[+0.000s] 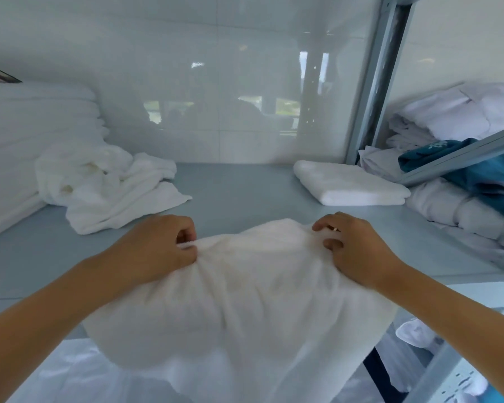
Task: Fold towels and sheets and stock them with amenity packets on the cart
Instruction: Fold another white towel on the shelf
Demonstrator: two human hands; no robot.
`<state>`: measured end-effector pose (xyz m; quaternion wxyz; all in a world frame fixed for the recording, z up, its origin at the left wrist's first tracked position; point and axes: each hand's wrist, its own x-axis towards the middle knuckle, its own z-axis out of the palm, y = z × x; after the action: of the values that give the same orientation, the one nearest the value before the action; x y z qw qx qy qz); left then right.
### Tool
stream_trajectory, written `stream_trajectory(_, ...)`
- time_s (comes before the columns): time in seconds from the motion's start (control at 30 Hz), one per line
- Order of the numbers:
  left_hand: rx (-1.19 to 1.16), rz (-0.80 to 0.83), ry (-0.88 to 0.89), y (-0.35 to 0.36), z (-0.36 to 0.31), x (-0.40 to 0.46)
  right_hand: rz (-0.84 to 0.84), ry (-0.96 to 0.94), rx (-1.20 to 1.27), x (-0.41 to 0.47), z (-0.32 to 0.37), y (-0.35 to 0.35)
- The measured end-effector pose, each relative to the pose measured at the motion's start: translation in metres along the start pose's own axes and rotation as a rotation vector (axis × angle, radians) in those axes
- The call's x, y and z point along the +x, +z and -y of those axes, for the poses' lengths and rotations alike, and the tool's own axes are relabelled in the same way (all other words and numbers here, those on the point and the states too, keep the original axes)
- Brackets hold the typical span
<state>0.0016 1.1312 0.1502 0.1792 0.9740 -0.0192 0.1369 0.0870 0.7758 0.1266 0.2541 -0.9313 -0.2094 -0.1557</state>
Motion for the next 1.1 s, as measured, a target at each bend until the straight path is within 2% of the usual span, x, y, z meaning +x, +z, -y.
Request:
stream_trajectory(0.13,0.059,-0.193,0.025,0.005,-0.005,-0.003,-0.102,-0.095,-0.008,0.012,0.003,-0.01)
stream_trajectory(0.2,0.143,-0.349,0.144,-0.004,-0.016,0.004,-0.268,-0.223,-0.058,0.027,0.01,-0.023)
stream_trajectory(0.27,0.295,-0.58,0.266,-0.021,-0.033,0.015,-0.471,-0.337,-0.16,0.044,0.016,-0.041)
stream_trajectory(0.33,0.436,-0.737,0.304,-0.036,-0.048,0.022,-0.625,-0.369,-0.282,0.056,0.019,-0.053)
stream_trajectory(0.37,0.458,-0.721,0.311,-0.037,-0.051,0.024,-0.647,-0.351,-0.341,0.056,0.02,-0.054)
stream_trajectory(0.4,0.416,-0.626,0.292,-0.031,-0.051,0.022,-0.602,-0.31,-0.401,0.053,0.019,-0.048)
stream_trajectory(0.47,0.24,-0.28,0.134,-0.008,-0.043,0.011,-0.291,-0.217,-0.474,0.038,0.01,-0.023)
stream_trajectory(0.53,0.213,0.065,-0.02,0.013,-0.029,-0.003,0.077,-0.145,-0.292,0.021,-0.005,-0.005)
stream_trajectory(0.6,0.175,0.208,-0.049,0.021,-0.014,-0.01,0.294,-0.052,-0.069,0.013,-0.012,-0.006)
stream_trajectory(0.73,0.103,0.34,-0.052,0.011,0.006,-0.014,0.379,-0.048,-0.103,0.006,-0.02,-0.016)
stream_trajectory(0.9,0.142,0.341,-0.05,0.014,0.013,-0.022,0.418,-0.03,-0.182,0.003,-0.027,-0.017)
stream_trajectory(1.1,0.256,0.351,-0.079,0.021,0.017,0.024,0.484,-0.042,-0.215,0.025,-0.017,-0.007)
